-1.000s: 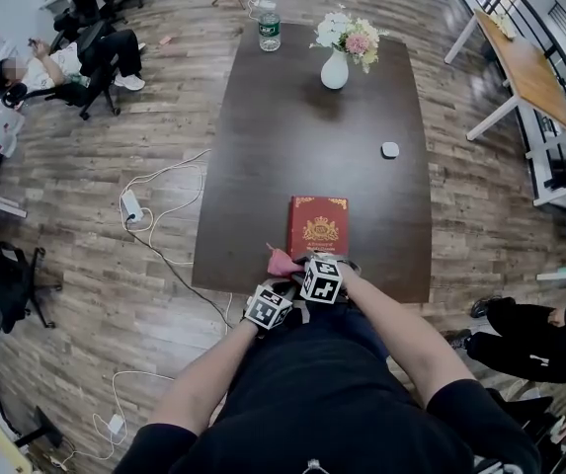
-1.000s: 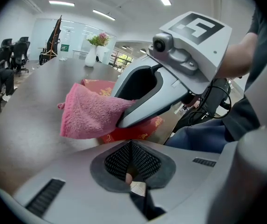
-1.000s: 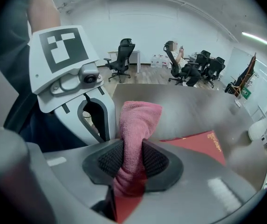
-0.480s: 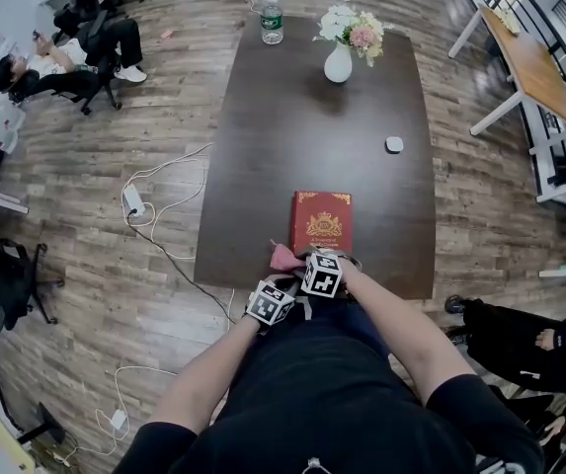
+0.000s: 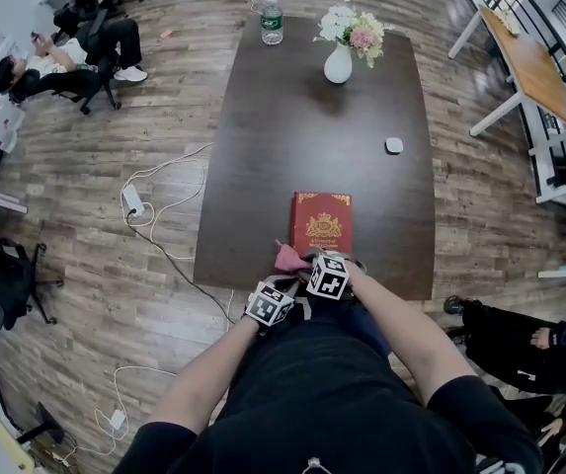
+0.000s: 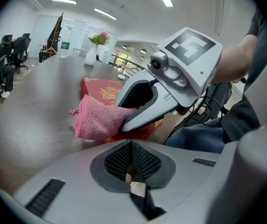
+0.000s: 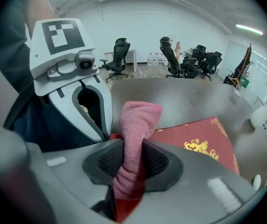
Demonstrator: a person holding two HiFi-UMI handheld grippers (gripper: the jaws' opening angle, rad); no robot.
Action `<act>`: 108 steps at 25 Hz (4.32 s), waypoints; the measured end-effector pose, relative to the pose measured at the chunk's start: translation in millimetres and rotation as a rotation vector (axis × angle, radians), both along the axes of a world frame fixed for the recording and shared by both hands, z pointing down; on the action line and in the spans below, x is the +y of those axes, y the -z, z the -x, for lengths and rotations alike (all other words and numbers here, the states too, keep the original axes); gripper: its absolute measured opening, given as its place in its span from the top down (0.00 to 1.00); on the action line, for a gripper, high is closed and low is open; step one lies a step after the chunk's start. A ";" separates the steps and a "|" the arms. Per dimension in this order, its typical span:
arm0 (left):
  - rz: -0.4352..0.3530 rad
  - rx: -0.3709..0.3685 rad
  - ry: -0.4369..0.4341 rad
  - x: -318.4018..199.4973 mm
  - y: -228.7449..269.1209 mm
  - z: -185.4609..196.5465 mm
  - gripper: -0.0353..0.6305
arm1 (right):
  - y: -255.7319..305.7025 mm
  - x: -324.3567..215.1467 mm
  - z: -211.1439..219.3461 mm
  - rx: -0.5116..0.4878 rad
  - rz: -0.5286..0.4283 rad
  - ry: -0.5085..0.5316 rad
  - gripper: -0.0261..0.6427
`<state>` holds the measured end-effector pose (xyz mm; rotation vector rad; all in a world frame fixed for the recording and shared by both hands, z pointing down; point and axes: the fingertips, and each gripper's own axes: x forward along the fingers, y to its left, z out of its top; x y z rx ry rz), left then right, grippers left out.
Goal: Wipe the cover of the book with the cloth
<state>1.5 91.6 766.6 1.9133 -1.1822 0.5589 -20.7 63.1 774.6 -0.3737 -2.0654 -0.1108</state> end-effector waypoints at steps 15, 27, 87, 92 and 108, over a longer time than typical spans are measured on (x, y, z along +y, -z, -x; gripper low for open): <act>-0.005 0.001 0.002 1.9 -2.2 2.0 0.95 | -2.1 -4.8 -12.7 -0.010 0.003 -0.023 0.79; -0.003 0.002 0.000 -0.3 -0.9 1.8 0.95 | -0.6 -13.7 -26.8 0.001 0.004 -0.043 0.79; -0.007 -0.017 -0.007 -0.2 -2.5 2.6 0.95 | 1.1 -50.1 -101.9 0.013 -0.028 -0.147 0.79; -0.007 -0.019 -0.009 -0.6 -2.7 2.3 0.95 | 1.3 -53.1 -107.6 0.017 -0.031 -0.158 0.79; -0.008 -0.023 -0.017 -0.4 -3.7 2.4 0.95 | 0.3 -63.7 -130.5 0.046 -0.032 -0.212 0.79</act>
